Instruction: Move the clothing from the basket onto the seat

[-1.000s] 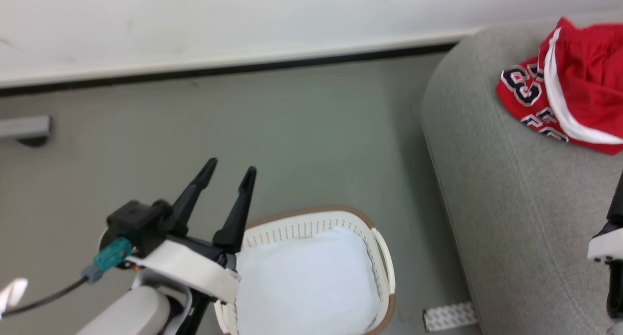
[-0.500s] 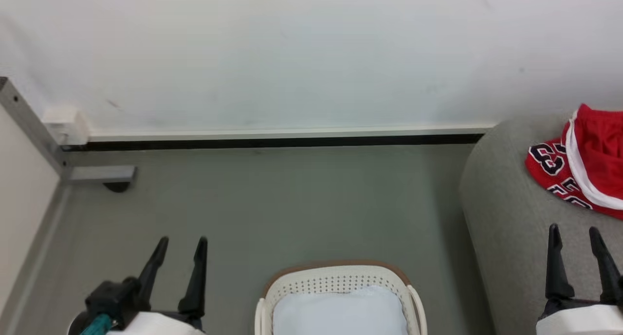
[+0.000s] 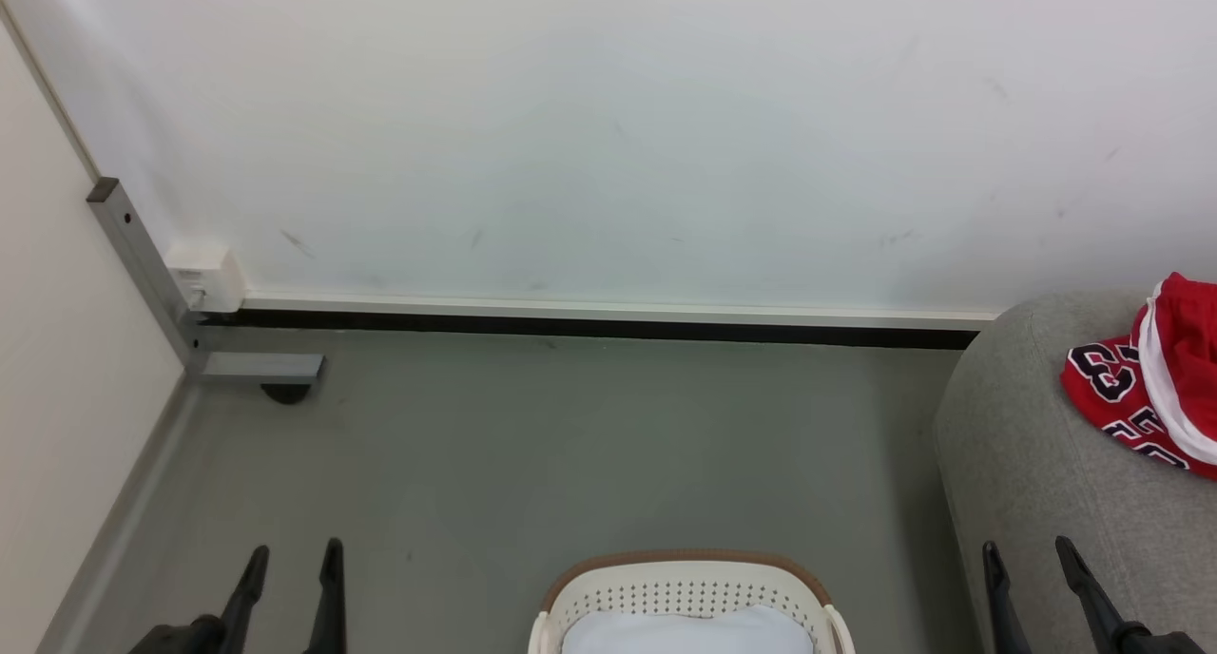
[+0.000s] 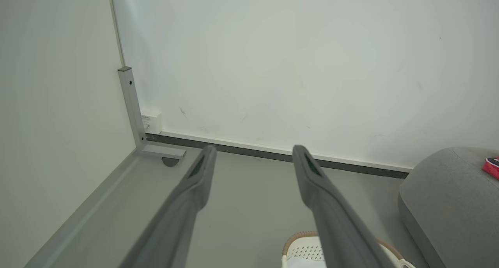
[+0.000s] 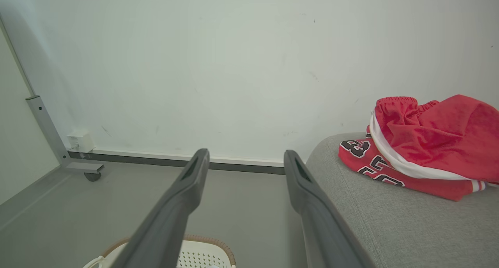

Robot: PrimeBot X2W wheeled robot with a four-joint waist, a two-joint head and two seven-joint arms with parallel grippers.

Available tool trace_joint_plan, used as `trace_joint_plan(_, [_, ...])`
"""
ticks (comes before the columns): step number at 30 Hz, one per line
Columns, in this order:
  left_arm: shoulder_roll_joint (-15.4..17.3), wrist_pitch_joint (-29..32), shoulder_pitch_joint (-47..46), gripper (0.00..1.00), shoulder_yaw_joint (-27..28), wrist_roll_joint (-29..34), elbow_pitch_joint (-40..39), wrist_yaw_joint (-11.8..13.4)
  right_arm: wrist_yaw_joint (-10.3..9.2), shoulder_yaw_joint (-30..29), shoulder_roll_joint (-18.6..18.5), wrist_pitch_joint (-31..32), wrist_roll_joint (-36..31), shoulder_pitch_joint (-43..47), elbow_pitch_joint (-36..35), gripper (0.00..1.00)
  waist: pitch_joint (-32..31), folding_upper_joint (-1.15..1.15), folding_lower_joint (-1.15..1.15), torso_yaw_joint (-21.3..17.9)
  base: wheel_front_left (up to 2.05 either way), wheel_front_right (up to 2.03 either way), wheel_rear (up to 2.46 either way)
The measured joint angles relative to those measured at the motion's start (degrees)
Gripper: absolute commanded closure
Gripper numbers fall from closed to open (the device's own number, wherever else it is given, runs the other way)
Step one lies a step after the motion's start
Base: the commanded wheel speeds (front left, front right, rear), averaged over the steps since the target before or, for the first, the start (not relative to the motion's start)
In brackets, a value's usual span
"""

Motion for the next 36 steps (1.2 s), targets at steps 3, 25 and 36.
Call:
trace_joint_plan(3, [-1.57,0.0,0.96,0.0,1.71,1.42,0.65,-1.45,0.0,0.67,-0.07,0.0,0.42,0.5,-0.03,0.0,-0.45,0.0,0.0,-0.08,0.0,0.0,0.0])
trace_joint_plan(25, [-7.56,0.0,1.35,0.0,7.19,8.02,5.82,-9.39,0.0,2.23,-0.05,0.0,1.19,0.7,0.55,0.0,-0.66,0.0,0.01,-2.37,0.0,0.0,0.0])
trace_joint_plan(36, [-9.47,1.12,2.9,1.0,7.06,5.47,9.48,-9.39,0.01,2.46,0.9,1.04,4.09,2.43,4.04,1.0,-0.53,0.0,0.01,-2.43,0.0,0.0,0.0])
